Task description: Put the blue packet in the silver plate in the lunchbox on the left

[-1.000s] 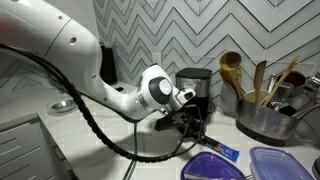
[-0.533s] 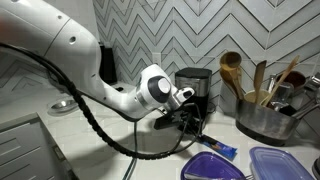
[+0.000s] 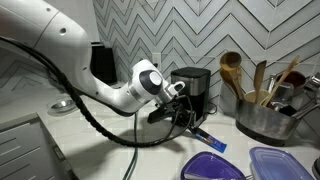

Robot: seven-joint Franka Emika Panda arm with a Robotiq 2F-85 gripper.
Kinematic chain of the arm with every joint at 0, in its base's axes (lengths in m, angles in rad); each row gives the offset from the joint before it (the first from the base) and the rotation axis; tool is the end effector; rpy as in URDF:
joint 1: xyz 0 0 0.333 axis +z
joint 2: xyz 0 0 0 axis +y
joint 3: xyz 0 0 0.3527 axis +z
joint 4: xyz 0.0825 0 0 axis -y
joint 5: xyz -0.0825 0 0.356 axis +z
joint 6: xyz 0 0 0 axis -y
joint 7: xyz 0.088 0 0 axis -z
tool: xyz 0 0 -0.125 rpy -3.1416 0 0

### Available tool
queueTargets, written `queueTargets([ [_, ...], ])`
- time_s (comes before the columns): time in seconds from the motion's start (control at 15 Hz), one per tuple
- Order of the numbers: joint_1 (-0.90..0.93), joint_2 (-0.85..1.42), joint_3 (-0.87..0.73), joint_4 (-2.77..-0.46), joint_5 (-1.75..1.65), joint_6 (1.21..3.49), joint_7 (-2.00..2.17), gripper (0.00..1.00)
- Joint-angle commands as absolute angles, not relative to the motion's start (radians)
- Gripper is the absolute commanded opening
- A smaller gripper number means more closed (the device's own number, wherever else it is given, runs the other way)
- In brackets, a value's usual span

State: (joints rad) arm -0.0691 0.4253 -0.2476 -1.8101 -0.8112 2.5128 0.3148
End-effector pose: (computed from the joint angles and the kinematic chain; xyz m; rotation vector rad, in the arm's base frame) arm 0.6424 -0.1925 0.3777 2.4695 0.0178 0.3178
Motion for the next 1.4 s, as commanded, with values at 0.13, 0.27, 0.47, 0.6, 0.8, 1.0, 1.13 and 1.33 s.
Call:
queueTargets([
  [0.13, -0.042, 0.226, -0.224, -2.003, -0.845, 2.466, 0.287, 0.0],
  [0.27, -0.046, 0.149, -0.204, -2.076, -0.846, 2.499, 0.273, 0.0],
  [0.47, -0.051, 0.027, -0.17, -2.181, -0.85, 2.549, 0.244, 0.0],
  [0.6, -0.053, -0.065, -0.141, -2.26, -0.823, 2.591, 0.187, 0.0],
  [0.8, -0.042, -0.198, -0.1, -2.384, -0.795, 2.663, 0.087, 0.0],
  [1.0, -0.028, -0.31, -0.066, -2.501, -0.796, 2.741, -0.013, 0.0],
  [1.13, -0.011, -0.373, -0.059, -2.578, -0.776, 2.806, -0.094, 0.0],
  [1.33, -0.006, -0.334, -0.053, -2.546, -0.79, 2.833, -0.082, 0.02],
])
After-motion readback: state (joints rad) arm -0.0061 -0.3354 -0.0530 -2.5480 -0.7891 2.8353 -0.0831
